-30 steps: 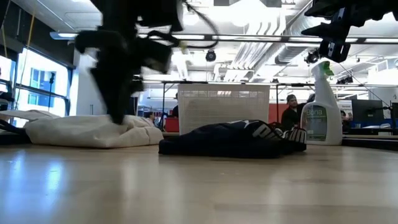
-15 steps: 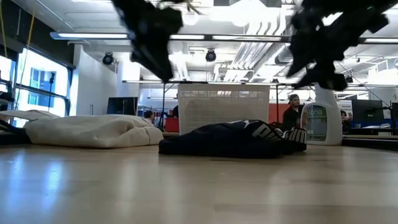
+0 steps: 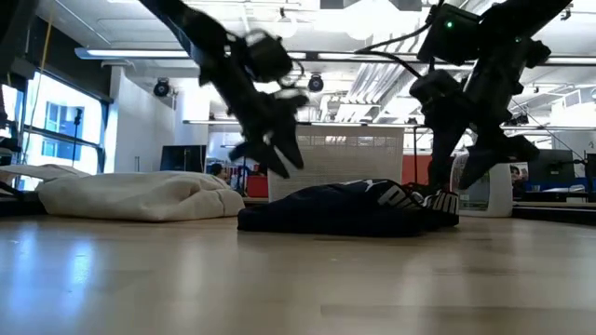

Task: Fold laundry
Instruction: Fold the blue underwear

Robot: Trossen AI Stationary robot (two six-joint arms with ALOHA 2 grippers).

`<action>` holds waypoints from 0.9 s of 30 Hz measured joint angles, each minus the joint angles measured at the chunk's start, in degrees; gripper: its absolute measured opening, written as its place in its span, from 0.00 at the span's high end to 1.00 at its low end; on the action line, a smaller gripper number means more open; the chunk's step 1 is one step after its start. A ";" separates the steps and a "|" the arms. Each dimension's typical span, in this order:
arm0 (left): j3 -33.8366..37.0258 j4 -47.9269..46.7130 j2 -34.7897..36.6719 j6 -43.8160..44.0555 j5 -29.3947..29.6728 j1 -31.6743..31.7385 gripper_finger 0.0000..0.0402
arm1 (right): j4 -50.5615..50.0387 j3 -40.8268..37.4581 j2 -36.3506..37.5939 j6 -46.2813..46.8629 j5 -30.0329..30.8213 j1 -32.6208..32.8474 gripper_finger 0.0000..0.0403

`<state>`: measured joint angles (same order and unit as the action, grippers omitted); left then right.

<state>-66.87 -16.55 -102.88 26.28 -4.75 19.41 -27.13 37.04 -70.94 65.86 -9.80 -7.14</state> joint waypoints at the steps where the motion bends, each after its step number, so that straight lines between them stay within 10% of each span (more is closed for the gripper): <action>1: 0.00 0.77 -1.30 1.10 0.02 0.28 0.57 | -0.11 0.00 0.00 0.94 0.84 0.13 0.45; 9: 0.03 5.05 -9.56 4.13 -3.97 0.99 0.62 | 10.26 -5.44 0.02 8.20 5.01 0.00 0.42; 18: 0.02 8.56 -10.11 -0.34 -6.68 0.05 0.98 | 14.31 -10.18 -1.64 10.21 7.96 0.00 0.65; 27: -4.60 0.40 5.40 -9.21 8.20 -2.37 1.00 | 6.42 -3.01 1.72 -1.86 12.15 -1.45 0.97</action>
<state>-71.47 -16.16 -97.47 17.08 3.45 17.04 -20.71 34.03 -69.22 64.00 2.35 -8.59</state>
